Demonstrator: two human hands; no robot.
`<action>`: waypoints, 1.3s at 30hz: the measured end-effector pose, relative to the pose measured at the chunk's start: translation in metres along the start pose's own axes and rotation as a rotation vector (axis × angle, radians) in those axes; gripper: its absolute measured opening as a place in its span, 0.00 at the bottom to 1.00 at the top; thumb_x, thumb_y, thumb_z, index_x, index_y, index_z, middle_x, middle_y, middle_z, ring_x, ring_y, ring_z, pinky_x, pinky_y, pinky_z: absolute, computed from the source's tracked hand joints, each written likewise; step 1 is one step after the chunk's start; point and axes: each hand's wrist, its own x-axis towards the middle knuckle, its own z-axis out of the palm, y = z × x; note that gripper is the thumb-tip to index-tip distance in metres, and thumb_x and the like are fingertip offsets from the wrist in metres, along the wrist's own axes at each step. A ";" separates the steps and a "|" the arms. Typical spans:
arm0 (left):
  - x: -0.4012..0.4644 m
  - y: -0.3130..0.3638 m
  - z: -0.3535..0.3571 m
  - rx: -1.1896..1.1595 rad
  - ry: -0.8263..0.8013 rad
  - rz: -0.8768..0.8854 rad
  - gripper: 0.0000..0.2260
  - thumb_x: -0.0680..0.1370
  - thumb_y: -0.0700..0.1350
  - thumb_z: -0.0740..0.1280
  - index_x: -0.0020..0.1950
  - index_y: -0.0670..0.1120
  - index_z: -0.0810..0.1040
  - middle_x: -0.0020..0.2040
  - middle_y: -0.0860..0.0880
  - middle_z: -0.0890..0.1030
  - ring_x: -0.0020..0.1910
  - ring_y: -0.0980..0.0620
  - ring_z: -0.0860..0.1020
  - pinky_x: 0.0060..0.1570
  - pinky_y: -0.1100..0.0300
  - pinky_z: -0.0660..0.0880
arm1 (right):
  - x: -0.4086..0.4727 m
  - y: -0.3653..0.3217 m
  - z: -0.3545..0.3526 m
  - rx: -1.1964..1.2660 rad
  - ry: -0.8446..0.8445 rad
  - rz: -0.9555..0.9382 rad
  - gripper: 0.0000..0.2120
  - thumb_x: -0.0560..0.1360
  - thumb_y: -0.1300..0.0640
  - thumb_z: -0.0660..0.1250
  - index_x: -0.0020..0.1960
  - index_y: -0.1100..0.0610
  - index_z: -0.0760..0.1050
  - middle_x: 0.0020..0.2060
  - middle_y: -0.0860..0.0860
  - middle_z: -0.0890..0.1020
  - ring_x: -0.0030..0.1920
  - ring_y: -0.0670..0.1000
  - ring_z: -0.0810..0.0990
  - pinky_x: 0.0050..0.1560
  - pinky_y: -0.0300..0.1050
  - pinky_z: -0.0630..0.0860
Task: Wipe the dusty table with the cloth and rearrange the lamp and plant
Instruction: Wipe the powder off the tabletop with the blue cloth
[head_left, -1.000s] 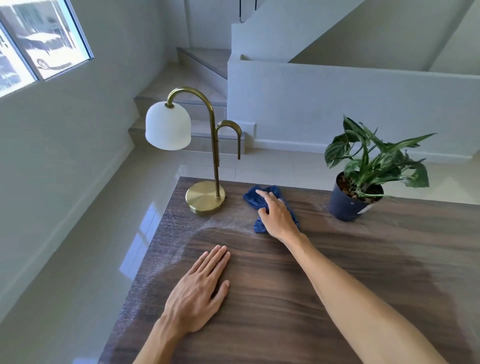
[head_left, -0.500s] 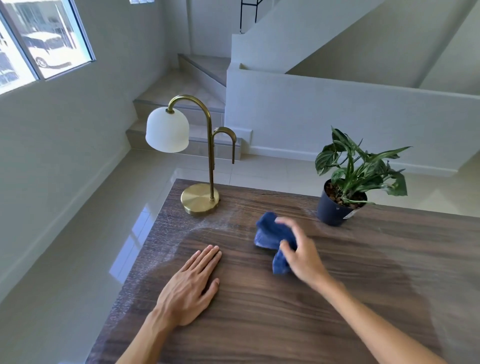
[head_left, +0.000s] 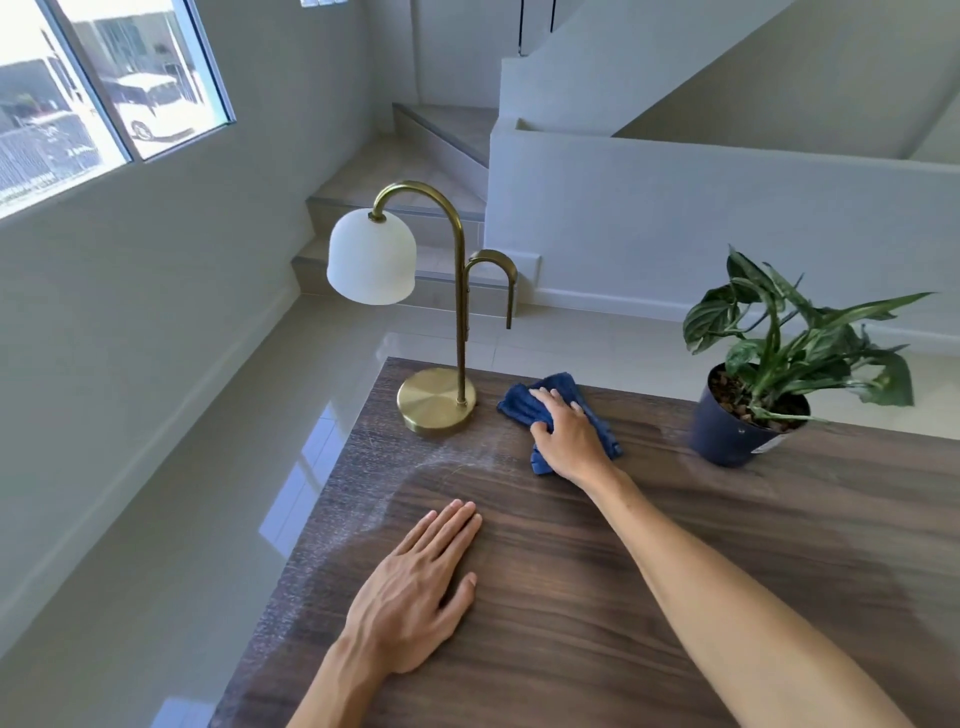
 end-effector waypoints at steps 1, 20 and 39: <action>0.000 0.000 0.000 -0.009 0.005 -0.001 0.27 0.83 0.57 0.49 0.81 0.51 0.49 0.81 0.56 0.47 0.78 0.63 0.40 0.77 0.59 0.43 | -0.004 -0.007 0.006 -0.015 -0.018 -0.031 0.26 0.82 0.58 0.57 0.79 0.49 0.60 0.80 0.53 0.58 0.80 0.58 0.53 0.78 0.51 0.50; -0.053 -0.029 -0.031 -0.149 0.336 -0.182 0.16 0.83 0.55 0.54 0.67 0.50 0.71 0.68 0.55 0.72 0.70 0.57 0.68 0.71 0.63 0.62 | -0.182 -0.023 0.008 0.073 -0.028 -0.355 0.26 0.80 0.65 0.62 0.71 0.40 0.68 0.69 0.37 0.72 0.70 0.38 0.70 0.70 0.32 0.63; -0.071 -0.087 -0.020 -0.390 0.172 -0.565 0.25 0.85 0.53 0.49 0.81 0.49 0.50 0.81 0.54 0.50 0.79 0.59 0.48 0.77 0.62 0.44 | -0.102 -0.121 0.114 -0.034 -0.108 -0.290 0.27 0.79 0.61 0.59 0.78 0.53 0.63 0.78 0.49 0.63 0.79 0.45 0.54 0.80 0.47 0.43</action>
